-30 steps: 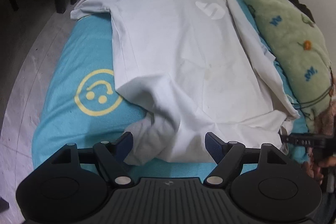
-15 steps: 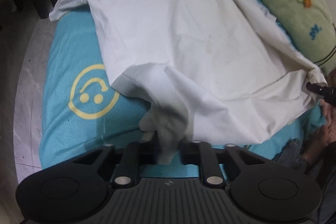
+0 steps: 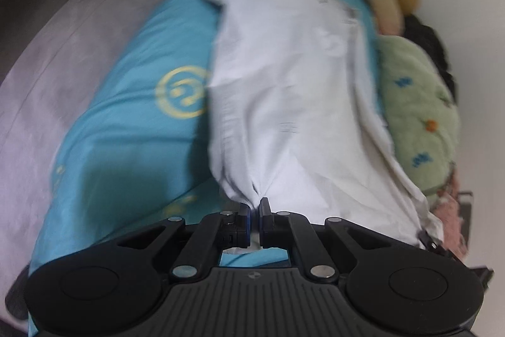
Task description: Fold clothes
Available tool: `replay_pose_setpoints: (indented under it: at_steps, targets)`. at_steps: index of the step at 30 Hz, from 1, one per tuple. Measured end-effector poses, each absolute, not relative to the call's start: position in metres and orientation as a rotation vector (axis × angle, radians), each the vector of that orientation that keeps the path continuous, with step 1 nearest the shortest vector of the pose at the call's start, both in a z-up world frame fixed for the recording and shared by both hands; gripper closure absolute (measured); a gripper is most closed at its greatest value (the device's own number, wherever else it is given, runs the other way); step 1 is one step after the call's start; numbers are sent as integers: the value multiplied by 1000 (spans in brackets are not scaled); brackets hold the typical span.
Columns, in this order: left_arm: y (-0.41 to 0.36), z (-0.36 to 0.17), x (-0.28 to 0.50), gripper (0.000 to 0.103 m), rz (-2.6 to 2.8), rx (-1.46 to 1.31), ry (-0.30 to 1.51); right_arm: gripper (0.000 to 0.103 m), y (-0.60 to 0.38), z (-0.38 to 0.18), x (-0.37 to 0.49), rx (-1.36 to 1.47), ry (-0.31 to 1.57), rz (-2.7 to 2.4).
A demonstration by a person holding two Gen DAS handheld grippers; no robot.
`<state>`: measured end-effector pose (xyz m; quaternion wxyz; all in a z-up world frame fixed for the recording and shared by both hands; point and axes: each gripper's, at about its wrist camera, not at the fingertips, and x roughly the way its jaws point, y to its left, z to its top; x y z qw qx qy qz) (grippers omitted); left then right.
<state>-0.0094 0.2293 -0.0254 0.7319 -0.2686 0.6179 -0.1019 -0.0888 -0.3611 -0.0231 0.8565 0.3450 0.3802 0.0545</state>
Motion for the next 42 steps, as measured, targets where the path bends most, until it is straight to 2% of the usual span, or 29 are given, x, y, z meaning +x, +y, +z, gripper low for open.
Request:
replay_pose_setpoints:
  at_steps: [3,6,9,10,11,12,13,14,23,29,33,42]
  targets:
    - [242,-56,-6,98,-140,-592,1427,94,-357,-39,-91,703,862,86]
    - [245,-65,-3,96,-110,-585,1458,92,-357,-53,-92,707,916,52]
    - [235,-48,-2,71,-104,-477,1409,91,-357,-53,-93,700,927,41]
    - [232,-41,-3,52,-107,-438,1386,87,-357,-53,-94,696,927,39]
    - [227,-35,-3,38,-107,-398,1359,72,-357,-52,-94,692,926,38]
    - [221,-28,-3,34,-106,-359,1331,58,-356,-52,-95,688,925,36]
    - [216,-21,-5,30,-104,-315,1300,30,-356,-50,-97,687,906,35]
    - [209,-13,-7,24,-98,-274,1265,19,-356,-46,-98,673,881,26]
    - [126,47,-13,6,-130,-141,864,20,-338,-13,-87,526,715,23]
    - [43,52,-5,0,-178,-30,636,20,-306,24,-56,324,514,39]
    - [13,29,6,0,-163,-30,590,20,-293,22,-26,300,430,60]
    - [24,-16,25,0,-52,-70,542,21,-282,-31,24,291,480,74]
